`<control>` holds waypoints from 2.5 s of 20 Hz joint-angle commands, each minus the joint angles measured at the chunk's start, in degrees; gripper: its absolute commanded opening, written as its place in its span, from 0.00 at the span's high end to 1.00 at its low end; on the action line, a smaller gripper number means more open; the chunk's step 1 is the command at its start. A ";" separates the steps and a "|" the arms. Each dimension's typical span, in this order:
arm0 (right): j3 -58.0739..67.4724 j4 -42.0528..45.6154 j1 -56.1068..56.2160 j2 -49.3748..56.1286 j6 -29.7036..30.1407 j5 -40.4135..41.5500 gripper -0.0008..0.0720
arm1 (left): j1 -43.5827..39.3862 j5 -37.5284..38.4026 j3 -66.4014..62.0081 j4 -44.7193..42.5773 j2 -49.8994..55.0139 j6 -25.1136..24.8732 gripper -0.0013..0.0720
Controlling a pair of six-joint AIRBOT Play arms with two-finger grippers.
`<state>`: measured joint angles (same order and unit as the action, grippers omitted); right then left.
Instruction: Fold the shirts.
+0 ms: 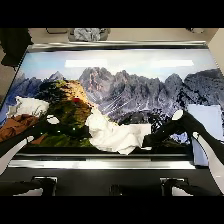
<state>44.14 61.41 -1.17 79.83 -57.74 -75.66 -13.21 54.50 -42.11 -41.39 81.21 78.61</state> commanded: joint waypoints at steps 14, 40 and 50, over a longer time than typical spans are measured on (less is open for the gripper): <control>50.66 3.67 -0.11 -32.76 2.86 14.49 0.92 | 10.60 8.26 -50.99 -10.10 -27.78 0.87 0.93; 28.22 -3.65 0.00 10.38 -7.67 24.90 0.91 | 12.11 25.03 -50.93 1.77 25.14 -9.64 0.93; 42.29 -1.55 -14.60 3.80 1.64 5.35 0.15 | 22.71 36.22 -62.25 -22.47 20.09 3.13 0.29</control>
<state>81.56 54.52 -8.95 86.50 -58.67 -58.15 4.86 86.15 -101.47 -50.48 104.27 76.42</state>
